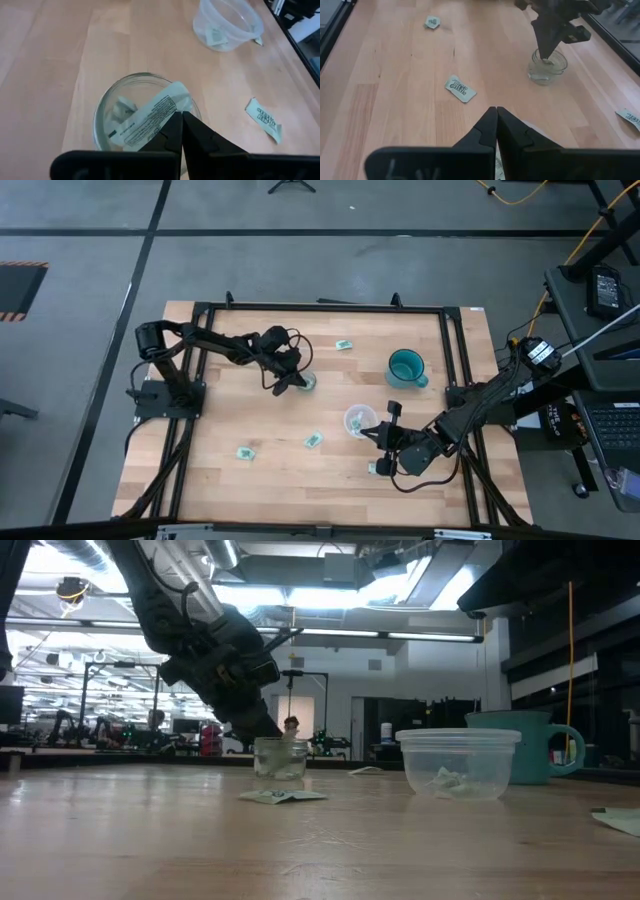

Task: Pick and place Stevia / Truvia into bins
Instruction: Put the stevia packet into the transparent glass container

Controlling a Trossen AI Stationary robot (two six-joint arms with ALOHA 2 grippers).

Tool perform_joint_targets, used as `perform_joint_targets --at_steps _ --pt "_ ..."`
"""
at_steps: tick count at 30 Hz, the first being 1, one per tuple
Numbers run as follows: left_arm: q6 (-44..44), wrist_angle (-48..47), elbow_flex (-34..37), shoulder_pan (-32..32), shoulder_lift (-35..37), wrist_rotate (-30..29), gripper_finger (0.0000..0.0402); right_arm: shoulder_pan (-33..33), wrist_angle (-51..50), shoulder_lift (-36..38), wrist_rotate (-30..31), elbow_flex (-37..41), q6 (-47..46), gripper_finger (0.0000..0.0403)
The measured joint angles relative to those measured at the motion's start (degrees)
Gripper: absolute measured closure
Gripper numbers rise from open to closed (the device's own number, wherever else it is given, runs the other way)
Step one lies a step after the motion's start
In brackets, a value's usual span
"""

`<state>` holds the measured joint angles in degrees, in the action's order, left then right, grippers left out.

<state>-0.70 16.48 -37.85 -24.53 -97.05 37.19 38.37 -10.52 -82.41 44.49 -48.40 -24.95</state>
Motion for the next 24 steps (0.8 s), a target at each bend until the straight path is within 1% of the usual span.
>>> perform_joint_targets --at_steps 8,15,19,24 --pt "0.0 0.1 0.0 0.0 -0.4 -0.2 0.0393 0.0 0.0 0.0 0.0 0.0 0.0 0.0389" --pt "0.1 0.0 -0.2 0.0 -0.4 0.0 0.0359 0.0 0.0 0.0 0.0 0.0 0.0 0.0389" --pt "0.1 0.0 -1.4 0.2 -0.4 1.4 0.0340 0.0 0.0 0.0 0.0 0.0 0.0 0.0389" --pt "0.0 0.0 -2.9 0.9 -0.4 1.4 0.0322 0.0 0.0 0.0 0.0 0.0 0.0 0.0389"
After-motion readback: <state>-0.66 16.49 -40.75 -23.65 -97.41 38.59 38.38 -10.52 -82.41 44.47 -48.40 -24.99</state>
